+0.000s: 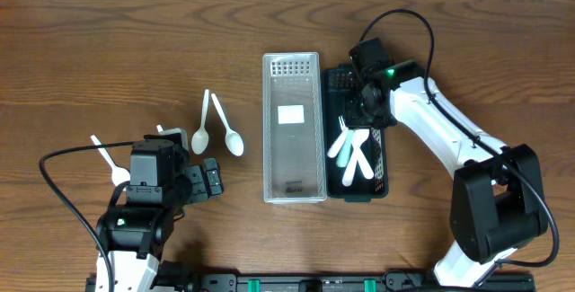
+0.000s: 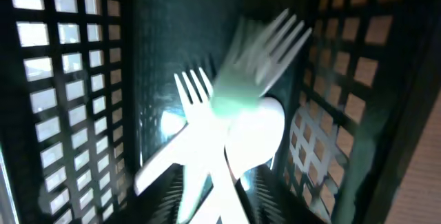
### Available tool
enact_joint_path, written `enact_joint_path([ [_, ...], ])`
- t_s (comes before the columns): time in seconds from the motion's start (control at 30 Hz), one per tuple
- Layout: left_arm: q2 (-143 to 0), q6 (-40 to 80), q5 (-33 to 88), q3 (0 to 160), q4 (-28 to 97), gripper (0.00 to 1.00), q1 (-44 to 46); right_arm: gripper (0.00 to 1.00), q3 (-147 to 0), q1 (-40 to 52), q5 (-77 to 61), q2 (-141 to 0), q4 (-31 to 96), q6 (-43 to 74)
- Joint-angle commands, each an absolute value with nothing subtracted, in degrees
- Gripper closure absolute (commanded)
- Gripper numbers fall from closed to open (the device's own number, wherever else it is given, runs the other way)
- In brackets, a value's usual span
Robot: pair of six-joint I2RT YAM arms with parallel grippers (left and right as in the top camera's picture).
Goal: Pack container
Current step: 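Drop the fork into the dark green basket and lift the right arm, then move the left gripper over the white spoons and grasp one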
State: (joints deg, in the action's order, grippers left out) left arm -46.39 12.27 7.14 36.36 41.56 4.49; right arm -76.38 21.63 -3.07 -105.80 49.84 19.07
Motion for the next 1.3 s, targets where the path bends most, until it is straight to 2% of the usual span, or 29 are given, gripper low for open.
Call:
enact_joint_path([
  [0.0,-46.35,12.99,7.09,37.43,41.47,0.02,4.19,0.59,-78.04,22.15,-3.05,-105.82,49.87,16.27],
  [0.17,-46.24,13.56,7.11,37.95,41.56,0.02,4.19,0.55,-85.82,21.50,-1.06,-104.22,51.64,9.89],
  [0.23,-46.28,13.69,7.07,39.86,42.57,0.02,4.19,0.48,-90.52,20.73,1.69,-102.87,53.15,8.29],
  [0.33,-47.35,14.24,5.76,46.59,46.37,0.02,4.19,0.32,-97.32,18.33,5.37,-100.44,55.57,5.63],
  [0.43,-51.27,14.31,2.31,54.87,51.40,0.02,4.19,0.23,-101.65,14.24,5.72,-98.52,58.24,3.36],
  [0.57,-60.55,11.70,0.38,64.47,55.20,0.02,4.19,0.22,-102.28,7.84,5.54,-97.62,62.37,2.28],
  [0.77,-77.03,2.11,0.40,69.45,50.54,0.02,4.10,0.23,-99.31,1.78,1.91,-97.84,65.71,2.72],
  [1.0,-94.04,0.95,0.45,69.45,44.47,0.02,2.98,0.23,-95.42,1.41,1.69,-97.84,64.69,2.72],
  [1.27,-104.55,0.38,0.64,69.45,41.36,0.02,-0.14,0.23,-94.80,1.41,1.69,-97.84,64.47,2.72],
])
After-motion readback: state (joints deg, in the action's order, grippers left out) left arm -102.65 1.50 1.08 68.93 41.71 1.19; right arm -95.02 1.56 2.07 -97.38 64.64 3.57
